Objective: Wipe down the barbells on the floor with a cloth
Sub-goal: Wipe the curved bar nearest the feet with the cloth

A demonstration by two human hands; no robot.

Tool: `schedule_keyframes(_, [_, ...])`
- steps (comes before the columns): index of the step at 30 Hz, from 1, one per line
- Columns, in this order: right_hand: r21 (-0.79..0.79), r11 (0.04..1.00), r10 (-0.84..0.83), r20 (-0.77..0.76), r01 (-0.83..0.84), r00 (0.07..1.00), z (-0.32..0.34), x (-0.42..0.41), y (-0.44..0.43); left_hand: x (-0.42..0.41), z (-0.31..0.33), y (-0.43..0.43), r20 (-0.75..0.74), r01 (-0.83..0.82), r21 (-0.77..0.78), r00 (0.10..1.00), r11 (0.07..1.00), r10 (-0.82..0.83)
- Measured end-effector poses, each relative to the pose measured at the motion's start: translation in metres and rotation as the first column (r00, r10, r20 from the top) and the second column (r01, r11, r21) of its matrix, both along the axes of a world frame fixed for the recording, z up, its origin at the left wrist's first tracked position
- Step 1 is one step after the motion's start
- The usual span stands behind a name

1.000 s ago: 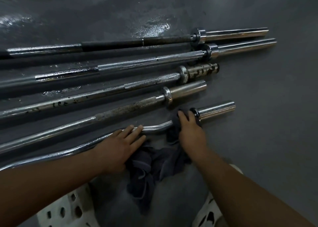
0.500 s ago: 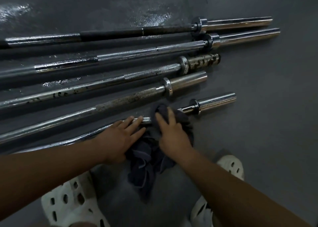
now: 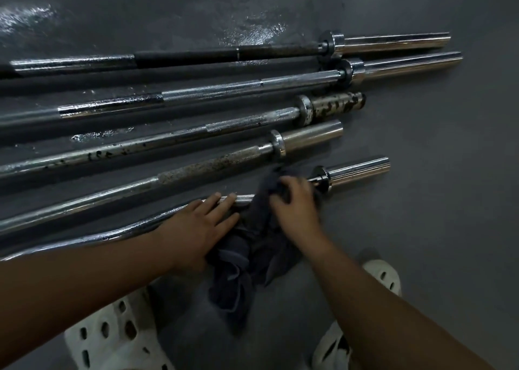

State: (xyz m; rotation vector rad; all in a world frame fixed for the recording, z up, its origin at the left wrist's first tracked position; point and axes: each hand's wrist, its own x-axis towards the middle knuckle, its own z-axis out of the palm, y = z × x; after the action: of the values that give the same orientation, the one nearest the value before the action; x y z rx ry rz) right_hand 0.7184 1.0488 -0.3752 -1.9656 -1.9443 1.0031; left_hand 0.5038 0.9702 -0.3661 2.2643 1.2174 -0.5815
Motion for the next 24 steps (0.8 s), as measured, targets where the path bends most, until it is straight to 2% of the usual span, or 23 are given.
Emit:
schedule_keyframes(1, [0.000,0.983,-0.185,0.007,0.185,0.983,0.000,0.007,0.015,0.001,0.000,0.001,0.001,-0.002,0.006,1.000,1.000,0.002])
schedule_keyframes(2, [-0.039,0.956,-0.291,0.018,0.292,0.956,-0.001,0.007,0.023,0.001,-0.001,0.000,0.014,-0.001,0.009,1.000,1.000,0.001])
schedule_keyframes(3, [-0.097,0.953,-0.287,0.032,0.288,0.957,-0.001,-0.001,0.023,0.001,-0.001,0.000,0.025,-0.004,0.008,1.000,1.000,0.004])
schedule_keyframes(5, [-0.168,0.985,-0.027,0.014,0.029,1.000,-0.001,-0.023,0.004,0.002,0.000,0.000,0.029,-0.013,0.003,1.000,1.000,0.013])
schedule_keyframes(7, [-0.176,0.957,0.227,-0.043,-0.231,0.973,0.000,-0.023,-0.011,0.002,0.001,0.000,0.020,-0.020,-0.005,1.000,1.000,0.020])
schedule_keyframes(8, [-0.152,0.955,0.253,-0.031,-0.255,0.967,0.001,-0.013,-0.006,0.001,0.001,0.000,0.022,-0.020,-0.007,1.000,1.000,0.020])
schedule_keyframes(9, [-0.114,0.973,0.203,0.017,-0.200,0.979,-0.002,-0.001,0.007,0.001,0.001,0.000,0.026,-0.020,-0.005,0.999,1.000,0.020])
schedule_keyframes(11, [-0.025,0.999,-0.039,0.120,0.043,0.992,-0.006,0.017,0.026,0.000,0.002,0.001,0.027,-0.022,-0.001,0.999,1.000,0.022])
schedule_keyframes(12, [-0.017,0.995,-0.091,0.143,0.094,0.986,-0.004,0.013,0.023,0.000,0.003,0.002,0.027,-0.023,-0.004,0.999,1.000,0.023])
schedule_keyframes(13, [-0.042,0.998,-0.042,0.139,0.049,0.989,-0.002,0.002,0.013,0.000,0.004,0.002,0.030,-0.026,-0.008,0.999,1.000,0.026])
schedule_keyframes(15, [-0.138,0.971,0.202,0.040,-0.195,0.979,0.005,-0.021,-0.019,0.000,0.004,0.001,0.054,-0.038,0.000,0.998,0.999,0.038])
schedule_keyframes(17, [-0.129,0.922,0.367,0.000,-0.364,0.930,0.012,-0.013,-0.021,-0.001,0.007,0.002,0.085,-0.043,0.020,0.996,0.999,0.041])
schedule_keyframes(18, [-0.096,0.929,0.364,0.047,-0.359,0.930,0.012,-0.004,-0.009,-0.002,0.007,0.003,0.089,-0.042,0.017,0.995,0.999,0.040])
schedule_keyframes(21, [-0.036,0.993,0.116,0.283,-0.111,0.952,0.013,0.009,0.025,-0.003,0.006,0.003,0.047,-0.026,-0.017,0.999,1.000,0.027])
schedule_keyframes(22, [-0.044,0.996,0.085,0.320,-0.074,0.944,0.011,-0.001,0.025,-0.002,0.006,0.003,0.041,-0.018,-0.019,0.999,1.000,0.019])
schedule_keyframes(24, [-0.126,0.991,0.078,0.292,-0.043,0.953,0.006,-0.033,0.007,0.000,0.006,0.003,0.052,-0.015,-0.006,0.999,1.000,0.015])
